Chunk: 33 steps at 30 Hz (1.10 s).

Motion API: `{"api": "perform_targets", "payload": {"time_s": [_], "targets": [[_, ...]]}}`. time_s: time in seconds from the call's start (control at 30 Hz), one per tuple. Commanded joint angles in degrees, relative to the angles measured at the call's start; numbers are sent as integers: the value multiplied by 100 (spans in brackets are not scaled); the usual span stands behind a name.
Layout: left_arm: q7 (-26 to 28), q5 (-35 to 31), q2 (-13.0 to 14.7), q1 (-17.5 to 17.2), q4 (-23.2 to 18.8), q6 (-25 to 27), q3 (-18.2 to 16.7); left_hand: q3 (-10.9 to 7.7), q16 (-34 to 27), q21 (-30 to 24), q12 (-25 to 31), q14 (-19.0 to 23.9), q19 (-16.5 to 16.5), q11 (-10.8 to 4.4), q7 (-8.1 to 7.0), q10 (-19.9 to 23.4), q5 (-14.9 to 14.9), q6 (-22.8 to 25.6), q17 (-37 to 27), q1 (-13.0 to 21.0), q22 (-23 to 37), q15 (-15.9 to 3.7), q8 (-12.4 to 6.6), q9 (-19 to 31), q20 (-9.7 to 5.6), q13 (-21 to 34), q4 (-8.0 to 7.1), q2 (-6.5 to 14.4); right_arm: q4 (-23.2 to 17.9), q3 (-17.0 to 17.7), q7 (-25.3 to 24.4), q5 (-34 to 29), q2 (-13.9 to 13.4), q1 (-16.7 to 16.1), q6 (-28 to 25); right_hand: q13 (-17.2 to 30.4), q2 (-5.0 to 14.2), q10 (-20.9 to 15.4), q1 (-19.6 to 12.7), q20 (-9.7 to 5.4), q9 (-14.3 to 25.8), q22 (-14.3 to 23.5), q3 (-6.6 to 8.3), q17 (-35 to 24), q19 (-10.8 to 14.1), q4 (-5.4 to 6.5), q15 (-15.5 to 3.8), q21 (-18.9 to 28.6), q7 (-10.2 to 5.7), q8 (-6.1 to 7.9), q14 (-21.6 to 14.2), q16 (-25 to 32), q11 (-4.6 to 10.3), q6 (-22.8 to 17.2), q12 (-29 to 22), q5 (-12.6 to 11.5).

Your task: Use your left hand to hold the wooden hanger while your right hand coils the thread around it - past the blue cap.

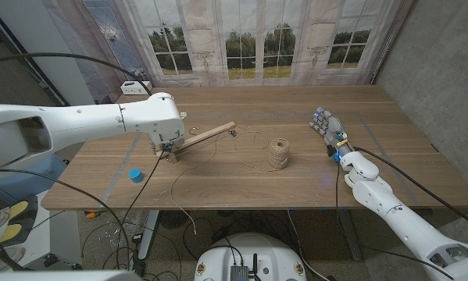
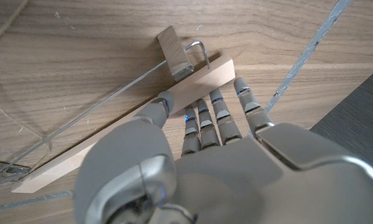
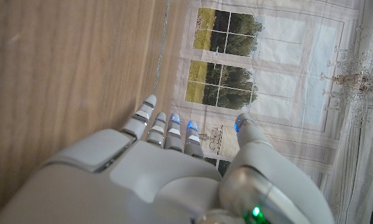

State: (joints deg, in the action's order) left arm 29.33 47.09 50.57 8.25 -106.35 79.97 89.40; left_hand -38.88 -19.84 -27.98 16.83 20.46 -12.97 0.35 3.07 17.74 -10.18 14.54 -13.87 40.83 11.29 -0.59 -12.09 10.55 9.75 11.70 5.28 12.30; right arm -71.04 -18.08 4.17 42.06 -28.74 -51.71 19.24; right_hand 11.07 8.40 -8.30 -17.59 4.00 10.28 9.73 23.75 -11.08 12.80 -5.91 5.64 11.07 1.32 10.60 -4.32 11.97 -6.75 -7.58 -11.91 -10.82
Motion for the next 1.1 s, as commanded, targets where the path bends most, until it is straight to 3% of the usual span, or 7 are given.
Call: {"api": "perform_targets", "payload": {"time_s": [0.03, 0.13, 0.33, 0.57, 0.7, 1.0, 1.1], "targets": [[-256, -447, -70, -71, 71, 1, 96, -335, -222, -192, 120, 326, -296, -34, 5, 346, -72, 274, -140, 460, 43, -126, -59, 21, -29, 48, -20, 32, -128, 27, -105, 9, -24, -111, -26, 10, 7, -73, 29, 11, 6, 23, 11, -12, 65, 26, 24, 34, -12, 37, -25, 31, -16, -36, -24, 3], [-398, -828, -48, -233, 19, 1, -9, -544, -455, -390, 197, 705, -553, -100, -33, 611, -78, 526, -263, 862, 77, -317, -94, 28, -172, 82, -27, 16, -174, 29, -147, 0, -39, -145, -44, 11, 6, -78, 37, 18, 6, 23, 10, -14, 67, 32, 28, 34, -2, 37, -30, 31, -26, -39, -23, 3], [-595, -1773, 56, -790, -112, -95, -424, -669, -831, -818, 472, 1398, -976, -228, -51, 1381, -47, 1390, -476, 1446, 121, -537, -283, 55, -432, 177, -93, -10, -237, 30, -228, -27, -46, -193, -50, 11, 5, -88, 44, 14, 6, 23, 14, -14, 70, 36, 33, 34, 2, 35, -46, 32, -20, -40, -23, 2], [-745, -2858, 146, -1465, -182, -338, -920, -545, -1468, -1495, 893, 2512, -1462, -314, -21, 2477, -11, 2651, -832, 2013, 174, -854, -590, 148, -794, 468, -82, -37, -255, 13, -292, -57, -29, -202, -61, 12, 4, -94, 58, 19, 6, 23, 17, -16, 74, 45, 32, 34, 2, 34, -63, 32, -18, -46, -19, 2], [-804, -3372, 136, -1769, -186, -384, -1159, -338, -1915, -1883, 1130, 2857, -1675, -422, -60, 2868, 4, 2976, -1250, 2253, 215, -891, -646, 275, -902, 756, -16, -52, -221, 2, -305, -65, -1, -176, -59, 12, 3, -98, 65, 18, 6, 23, 20, -16, 75, 49, 37, 34, 1, 34, -76, 32, -23, -50, -17, 2], [-1257, -4234, 35, -2013, -110, -297, -1334, -152, -2230, -2236, 1370, 3042, -1774, -464, 15, 3143, -5, 3364, -1611, 2422, 237, -952, -798, 455, -1035, 1109, 48, -90, -71, -12, -269, -17, 89, -107, -52, 12, 3, -109, 76, 18, 6, 23, 27, -17, 77, 56, 32, 33, 1, 32, -90, 30, -22, -53, -15, 1], [-1563, -4445, 58, -1899, -146, -275, -1195, -97, -2021, -2307, 1362, 2755, -1520, -335, -36, 2951, -30, 3172, -1523, 2386, 223, -852, -685, 482, -940, 1281, -19, -119, -44, -14, -258, -13, 102, -95, -44, 13, 3, -109, 83, 16, 6, 23, 27, -19, 82, 61, 34, 35, 3, 31, -94, 30, -27, -54, -13, 1]]}}
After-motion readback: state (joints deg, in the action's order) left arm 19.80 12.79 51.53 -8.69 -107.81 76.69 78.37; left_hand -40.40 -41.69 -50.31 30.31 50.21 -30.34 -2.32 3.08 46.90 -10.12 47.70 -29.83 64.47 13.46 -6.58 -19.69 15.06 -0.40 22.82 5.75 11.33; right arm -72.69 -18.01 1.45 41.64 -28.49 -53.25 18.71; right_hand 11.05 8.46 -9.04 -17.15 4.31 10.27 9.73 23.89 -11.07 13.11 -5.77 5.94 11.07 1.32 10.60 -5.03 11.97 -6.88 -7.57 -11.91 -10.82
